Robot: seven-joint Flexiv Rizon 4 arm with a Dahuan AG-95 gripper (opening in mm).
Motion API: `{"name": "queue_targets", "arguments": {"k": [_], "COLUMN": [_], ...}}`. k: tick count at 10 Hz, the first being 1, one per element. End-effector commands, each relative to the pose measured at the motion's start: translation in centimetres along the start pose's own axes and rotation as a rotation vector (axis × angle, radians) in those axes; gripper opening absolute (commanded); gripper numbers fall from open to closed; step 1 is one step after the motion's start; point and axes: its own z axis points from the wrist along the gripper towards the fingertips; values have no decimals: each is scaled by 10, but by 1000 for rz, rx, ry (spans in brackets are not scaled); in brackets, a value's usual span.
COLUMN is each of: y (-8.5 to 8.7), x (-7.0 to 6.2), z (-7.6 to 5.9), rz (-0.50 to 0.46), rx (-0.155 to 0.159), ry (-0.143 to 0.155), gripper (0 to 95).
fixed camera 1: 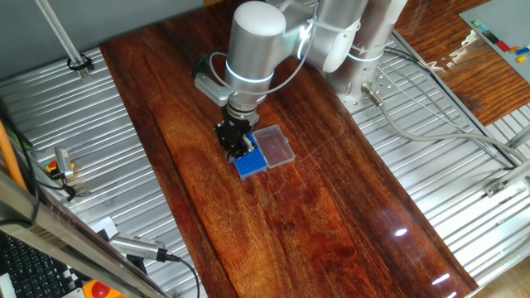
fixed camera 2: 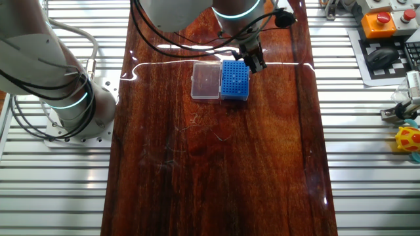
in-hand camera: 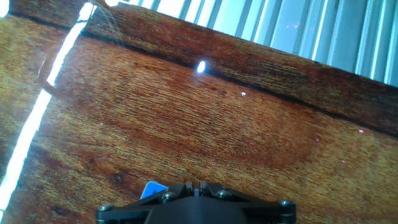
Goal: Insert a small pipette tip into the holder for small pipette tips
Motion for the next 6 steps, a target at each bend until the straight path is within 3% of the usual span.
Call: {"name": "queue_targets", "arguments": {"k": [1, 6], "y": [0, 1], "x": [-4, -7], "z": [0, -1], "rz": [4, 15], "rx": [-1, 4], "ry": [-6, -32], "gripper": [0, 0]}}
